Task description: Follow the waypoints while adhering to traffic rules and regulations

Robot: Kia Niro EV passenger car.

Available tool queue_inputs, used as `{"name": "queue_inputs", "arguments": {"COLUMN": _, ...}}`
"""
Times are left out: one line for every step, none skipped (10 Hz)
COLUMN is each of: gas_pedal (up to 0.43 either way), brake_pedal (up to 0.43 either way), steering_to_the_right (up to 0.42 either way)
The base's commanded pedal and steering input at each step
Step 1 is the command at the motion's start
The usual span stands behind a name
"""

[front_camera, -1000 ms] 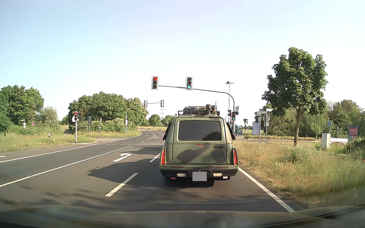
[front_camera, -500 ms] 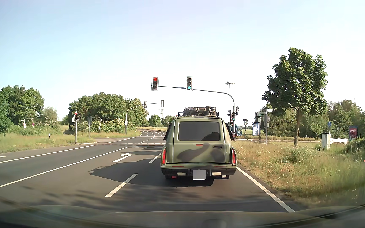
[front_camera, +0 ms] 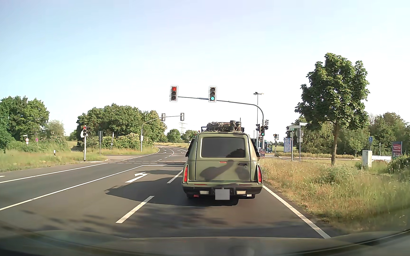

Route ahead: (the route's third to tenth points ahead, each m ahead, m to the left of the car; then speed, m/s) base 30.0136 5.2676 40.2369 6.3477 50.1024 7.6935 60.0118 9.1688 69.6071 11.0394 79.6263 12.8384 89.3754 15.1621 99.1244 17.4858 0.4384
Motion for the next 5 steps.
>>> {"name": "queue_inputs", "arguments": {"gas_pedal": 0.059, "brake_pedal": 0.03, "steering_to_the_right": -0.004}}
{"name": "queue_inputs", "arguments": {"gas_pedal": 0.079, "brake_pedal": 0.03, "steering_to_the_right": -0.004}}
{"name": "queue_inputs", "arguments": {"gas_pedal": 0.098, "brake_pedal": 0.03, "steering_to_the_right": -0.004}}
{"name": "queue_inputs", "arguments": {"gas_pedal": 0.13, "brake_pedal": 0.03, "steering_to_the_right": -0.004}}
{"name": "queue_inputs", "arguments": {"gas_pedal": 0.138, "brake_pedal": 0.03, "steering_to_the_right": -0.004}}
